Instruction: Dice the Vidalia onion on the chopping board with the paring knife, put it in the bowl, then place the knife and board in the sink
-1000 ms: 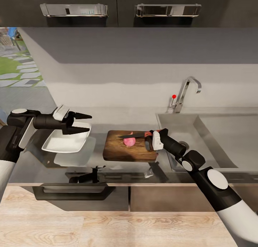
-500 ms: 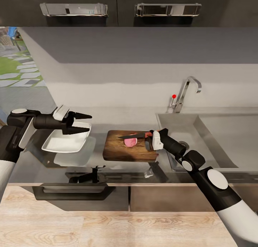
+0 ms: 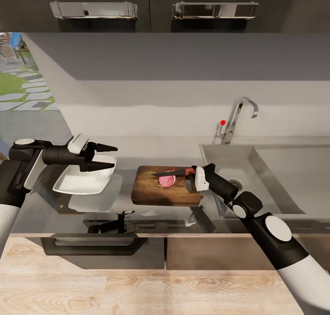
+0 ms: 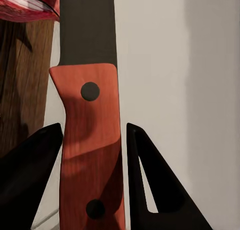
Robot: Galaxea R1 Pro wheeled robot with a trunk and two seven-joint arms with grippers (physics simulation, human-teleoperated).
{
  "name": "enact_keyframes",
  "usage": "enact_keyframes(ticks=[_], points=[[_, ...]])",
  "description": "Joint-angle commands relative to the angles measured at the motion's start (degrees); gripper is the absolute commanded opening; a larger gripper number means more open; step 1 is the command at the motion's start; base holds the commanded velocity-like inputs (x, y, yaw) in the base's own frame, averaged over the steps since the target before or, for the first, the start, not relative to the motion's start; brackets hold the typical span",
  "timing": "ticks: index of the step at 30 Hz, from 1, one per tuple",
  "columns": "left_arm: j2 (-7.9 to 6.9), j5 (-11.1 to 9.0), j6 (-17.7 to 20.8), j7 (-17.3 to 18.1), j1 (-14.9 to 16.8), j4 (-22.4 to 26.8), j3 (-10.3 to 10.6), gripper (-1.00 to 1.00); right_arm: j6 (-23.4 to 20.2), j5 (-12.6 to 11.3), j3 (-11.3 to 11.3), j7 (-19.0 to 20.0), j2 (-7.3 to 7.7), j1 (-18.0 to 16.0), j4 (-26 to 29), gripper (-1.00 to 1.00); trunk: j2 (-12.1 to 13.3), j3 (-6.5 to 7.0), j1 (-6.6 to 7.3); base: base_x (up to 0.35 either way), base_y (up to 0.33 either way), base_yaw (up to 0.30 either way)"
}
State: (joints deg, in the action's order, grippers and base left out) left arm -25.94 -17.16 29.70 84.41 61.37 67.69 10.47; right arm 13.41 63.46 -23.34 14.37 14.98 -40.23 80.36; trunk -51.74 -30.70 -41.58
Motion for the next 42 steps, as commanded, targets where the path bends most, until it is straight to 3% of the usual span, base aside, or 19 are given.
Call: enact_keyframes(ticks=[1,9,42], points=[[-0.07,-0.3,0.6,0.1,0.1,0.0,0.2,1.0,0.2,1.0,0.0,0.4,0.05,0.0,0.0,-1.0,-0.5,-0.25,-0.24,0.0,0.0,0.0],[-0.07,-0.3,0.6,0.1,0.1,0.0,0.2,1.0,0.2,1.0,0.0,0.4,0.05,0.0,0.0,-1.0,-2.9,-1.33,-1.56,0.0,0.0,0.0],[-0.07,-0.3,0.6,0.1,0.1,0.0,0.1,1.0,0.1,1.0,0.0,0.4,0.05,0.0,0.0,-1.0,-3.3,-1.51,-1.78,0.0,0.0,0.0]])
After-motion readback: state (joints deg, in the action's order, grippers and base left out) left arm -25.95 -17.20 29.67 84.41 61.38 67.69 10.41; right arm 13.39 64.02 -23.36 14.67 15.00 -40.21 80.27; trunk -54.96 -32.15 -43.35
